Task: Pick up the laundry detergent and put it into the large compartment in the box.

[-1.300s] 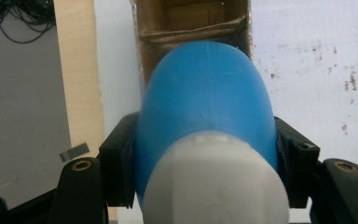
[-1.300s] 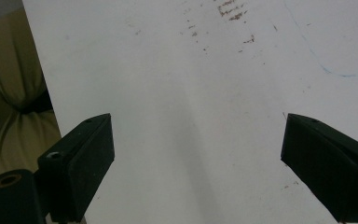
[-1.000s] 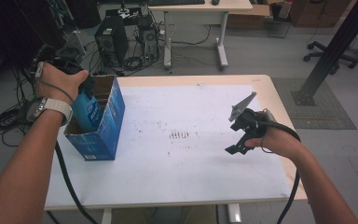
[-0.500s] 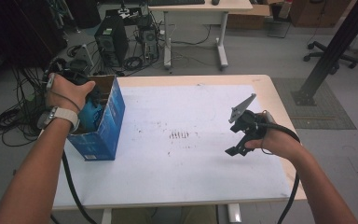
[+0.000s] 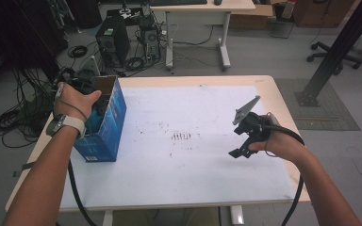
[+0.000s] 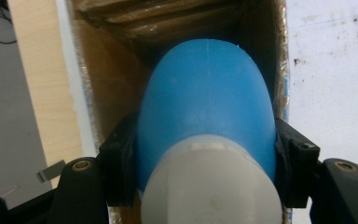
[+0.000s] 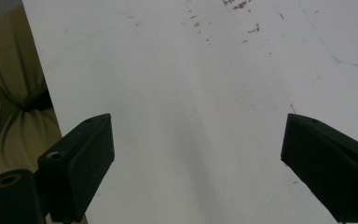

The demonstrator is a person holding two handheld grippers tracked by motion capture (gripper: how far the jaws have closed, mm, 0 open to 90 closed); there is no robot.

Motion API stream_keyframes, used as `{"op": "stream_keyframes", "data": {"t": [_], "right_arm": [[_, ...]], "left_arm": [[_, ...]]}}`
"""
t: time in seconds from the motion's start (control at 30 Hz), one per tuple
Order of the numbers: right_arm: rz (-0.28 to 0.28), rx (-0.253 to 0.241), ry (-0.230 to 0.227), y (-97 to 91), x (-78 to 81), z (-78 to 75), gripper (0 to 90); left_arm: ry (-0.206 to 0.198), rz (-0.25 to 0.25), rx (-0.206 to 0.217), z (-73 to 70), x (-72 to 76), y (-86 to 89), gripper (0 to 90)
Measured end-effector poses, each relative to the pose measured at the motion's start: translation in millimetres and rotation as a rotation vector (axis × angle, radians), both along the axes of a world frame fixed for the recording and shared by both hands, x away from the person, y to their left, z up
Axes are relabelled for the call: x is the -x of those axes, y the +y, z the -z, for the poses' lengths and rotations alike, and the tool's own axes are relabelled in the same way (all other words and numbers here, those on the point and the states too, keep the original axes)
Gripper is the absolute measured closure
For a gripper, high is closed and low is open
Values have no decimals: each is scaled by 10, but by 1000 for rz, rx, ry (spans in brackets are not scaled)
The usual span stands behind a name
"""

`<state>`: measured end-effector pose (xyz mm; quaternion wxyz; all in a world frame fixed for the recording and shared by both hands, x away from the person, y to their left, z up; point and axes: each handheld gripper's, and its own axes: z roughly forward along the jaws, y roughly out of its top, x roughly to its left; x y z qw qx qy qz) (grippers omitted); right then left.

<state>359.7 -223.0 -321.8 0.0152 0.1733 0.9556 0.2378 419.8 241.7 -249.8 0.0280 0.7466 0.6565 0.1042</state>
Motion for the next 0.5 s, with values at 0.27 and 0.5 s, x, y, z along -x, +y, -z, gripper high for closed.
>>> {"op": "stream_keyframes", "data": {"t": [0.27,0.5], "right_arm": [[3,-1,8,3,-5,39,96],[5,-1,8,8,-5,30,96]], "left_arm": [[6,1,10,98,-20,9,372],[6,2,14,103,-22,22,372]]}}
